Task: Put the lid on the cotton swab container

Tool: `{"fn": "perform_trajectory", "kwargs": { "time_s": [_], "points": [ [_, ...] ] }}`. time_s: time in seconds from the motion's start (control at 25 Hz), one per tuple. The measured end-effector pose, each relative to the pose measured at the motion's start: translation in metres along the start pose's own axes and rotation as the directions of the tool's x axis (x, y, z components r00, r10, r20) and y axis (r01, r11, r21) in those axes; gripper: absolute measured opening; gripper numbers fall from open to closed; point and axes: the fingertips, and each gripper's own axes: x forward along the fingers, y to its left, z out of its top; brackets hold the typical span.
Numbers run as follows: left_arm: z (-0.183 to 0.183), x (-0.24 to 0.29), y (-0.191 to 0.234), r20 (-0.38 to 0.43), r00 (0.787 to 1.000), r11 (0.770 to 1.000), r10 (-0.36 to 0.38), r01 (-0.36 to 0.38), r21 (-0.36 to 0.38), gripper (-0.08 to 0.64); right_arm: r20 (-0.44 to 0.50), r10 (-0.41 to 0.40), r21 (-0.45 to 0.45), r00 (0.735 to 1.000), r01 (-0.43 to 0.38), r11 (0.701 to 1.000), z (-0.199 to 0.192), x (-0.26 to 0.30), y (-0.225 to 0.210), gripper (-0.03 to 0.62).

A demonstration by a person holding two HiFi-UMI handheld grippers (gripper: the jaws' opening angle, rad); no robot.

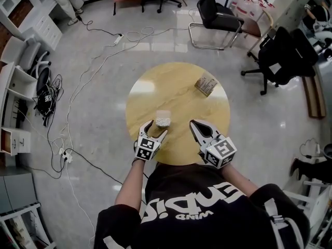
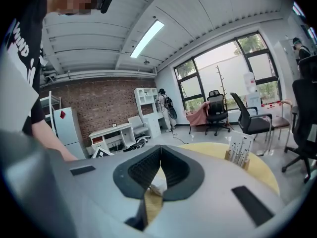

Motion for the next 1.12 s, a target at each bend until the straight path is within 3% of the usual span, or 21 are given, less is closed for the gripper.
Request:
{"fn": "perform_trajectory", "kwargs": {
  "time_s": [0.16,0.4,0.72,1.12],
  "points": [
    [-0.015,0.025,0.007,-0.038,0.999,0.999,-0.026,0.027,0.032,0.308,-0.014,-0.023,0.000,1.000,0.023,1.000,-0.001,0.001,-0.004,0.002],
    [-0.011,0.039,0.006,-0.049,0.994,0.994,-0.093,0.096,0.058,0.308,-0.030,-0.044,0.010,0.999,0.044,0.999,-0.003,0.006,-0.007,0.003],
    [-0.010,0.044,0.003,-0.042,0.993,0.991,-0.114,0.116,0.061,0.307,-0.042,-0.052,0.018,0.998,0.053,0.998,-0.009,0.012,-0.010,0.003],
    [-0.011,0.042,0.000,-0.033,0.994,0.993,-0.109,0.111,0.051,0.293,-0.075,0.031,-0.005,0.997,-0.031,1.000,-0.019,0.052,-0.011,0.003]
  ]
}}
